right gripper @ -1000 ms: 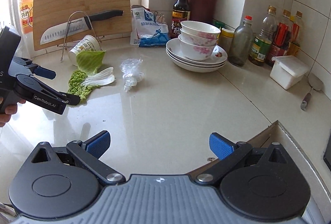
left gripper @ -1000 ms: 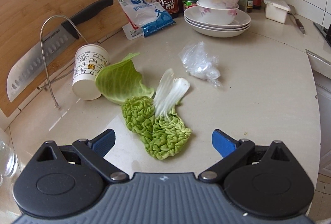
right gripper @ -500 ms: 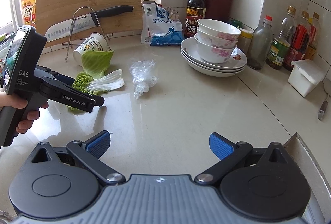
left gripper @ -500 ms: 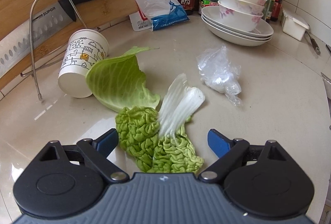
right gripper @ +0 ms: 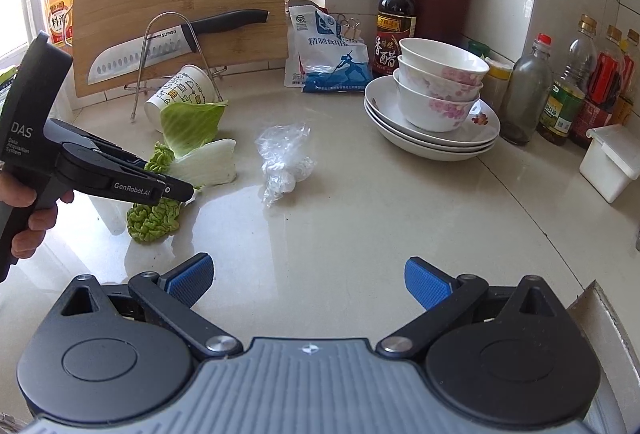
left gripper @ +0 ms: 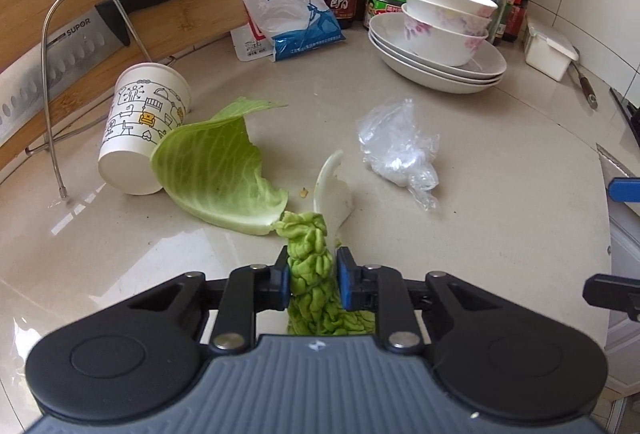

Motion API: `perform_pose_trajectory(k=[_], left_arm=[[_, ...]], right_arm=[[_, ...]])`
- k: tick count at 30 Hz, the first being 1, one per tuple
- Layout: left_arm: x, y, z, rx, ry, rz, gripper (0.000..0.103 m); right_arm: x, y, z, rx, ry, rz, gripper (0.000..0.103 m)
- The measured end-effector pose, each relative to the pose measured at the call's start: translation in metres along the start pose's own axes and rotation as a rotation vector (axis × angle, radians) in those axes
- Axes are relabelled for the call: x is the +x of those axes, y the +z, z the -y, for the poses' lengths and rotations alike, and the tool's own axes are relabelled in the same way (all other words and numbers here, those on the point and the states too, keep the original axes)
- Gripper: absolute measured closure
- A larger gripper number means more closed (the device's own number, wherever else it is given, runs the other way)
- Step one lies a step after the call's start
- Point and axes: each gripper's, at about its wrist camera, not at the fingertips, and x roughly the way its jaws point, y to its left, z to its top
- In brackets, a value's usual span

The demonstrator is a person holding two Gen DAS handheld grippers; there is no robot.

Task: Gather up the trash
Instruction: 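Grasp the crinkled green cabbage leaf with the left tool while the right tool grasps the plastic bag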

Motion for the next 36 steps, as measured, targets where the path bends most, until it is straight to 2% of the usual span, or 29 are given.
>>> perform_pose_trajectory(k=[18,28,33,36], left_arm=[[-0.032,0.006,-0.006,0.003,-0.002,0.028,0.089],[-0.036,0.007,-0.010,-0.013,0.011,0.033,0.089],[-0.036,0.009,-0.010,-0.012,0.006,0.038,0.089],[-0.036,0.009,-0.010,-0.008,0.005,0.041,0.089]], right_arm=[[0.082,0.023,-0.001,-0.069,0.089,-0.041,0.002],[0.122,0.050,-0.012,-0.109,0.129,-0.032,0.023],[0.130,0.057,-0.015,-0.124,0.123,-0.020,0.030],[0.132,0.062,-0.017,-0.120,0.117,-0.013,0.041]])
